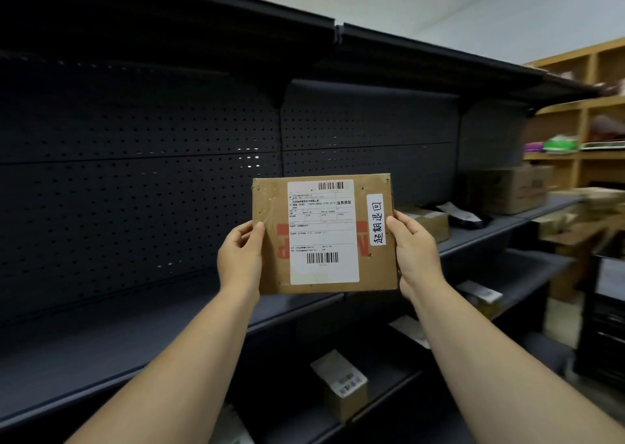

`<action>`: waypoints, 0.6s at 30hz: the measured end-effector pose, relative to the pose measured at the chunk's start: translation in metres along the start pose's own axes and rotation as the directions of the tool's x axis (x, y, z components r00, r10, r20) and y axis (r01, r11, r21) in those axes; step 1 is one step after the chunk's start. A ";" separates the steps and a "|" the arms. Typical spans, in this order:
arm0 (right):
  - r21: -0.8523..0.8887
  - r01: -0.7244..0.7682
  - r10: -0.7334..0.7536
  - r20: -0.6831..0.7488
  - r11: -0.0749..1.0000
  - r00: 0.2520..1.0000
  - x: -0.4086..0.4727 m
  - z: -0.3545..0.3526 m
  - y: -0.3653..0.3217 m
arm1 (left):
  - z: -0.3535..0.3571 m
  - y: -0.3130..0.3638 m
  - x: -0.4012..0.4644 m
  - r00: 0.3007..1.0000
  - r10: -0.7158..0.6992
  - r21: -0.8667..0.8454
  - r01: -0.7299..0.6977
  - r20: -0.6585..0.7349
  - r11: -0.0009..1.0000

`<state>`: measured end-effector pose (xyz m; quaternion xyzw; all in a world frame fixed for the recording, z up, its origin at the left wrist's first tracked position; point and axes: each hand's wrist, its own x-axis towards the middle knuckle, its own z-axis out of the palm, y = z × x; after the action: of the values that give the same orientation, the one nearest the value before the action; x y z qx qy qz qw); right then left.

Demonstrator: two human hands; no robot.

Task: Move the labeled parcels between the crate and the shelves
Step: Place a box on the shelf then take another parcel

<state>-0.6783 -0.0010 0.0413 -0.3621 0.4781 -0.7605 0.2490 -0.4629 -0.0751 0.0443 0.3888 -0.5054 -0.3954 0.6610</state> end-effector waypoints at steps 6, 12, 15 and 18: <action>-0.037 0.014 -0.022 -0.201 0.999 0.979 0.038 -0.112 -0.015 | 0.126 -0.017 -0.023 0.980 -0.025 -0.037 0.033 0.196 0.999; -0.076 0.037 -0.063 -0.381 0.996 0.922 0.079 -0.236 -0.031 | 0.267 -0.039 -0.064 0.928 -0.066 -0.091 0.107 0.367 0.990; -0.094 0.042 -0.080 -0.447 0.995 0.891 0.099 -0.300 -0.041 | 0.337 -0.045 -0.088 0.894 -0.072 -0.123 0.140 0.442 0.983; -0.121 0.059 -0.111 -0.492 0.991 0.863 0.118 -0.360 -0.054 | 0.404 -0.047 -0.113 0.866 -0.092 -0.120 0.172 0.492 0.978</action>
<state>-1.0364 0.1325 0.0261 -0.1869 0.5479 -0.8128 0.0649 -0.8829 -0.0361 0.0360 0.2570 -0.5933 -0.5637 0.5140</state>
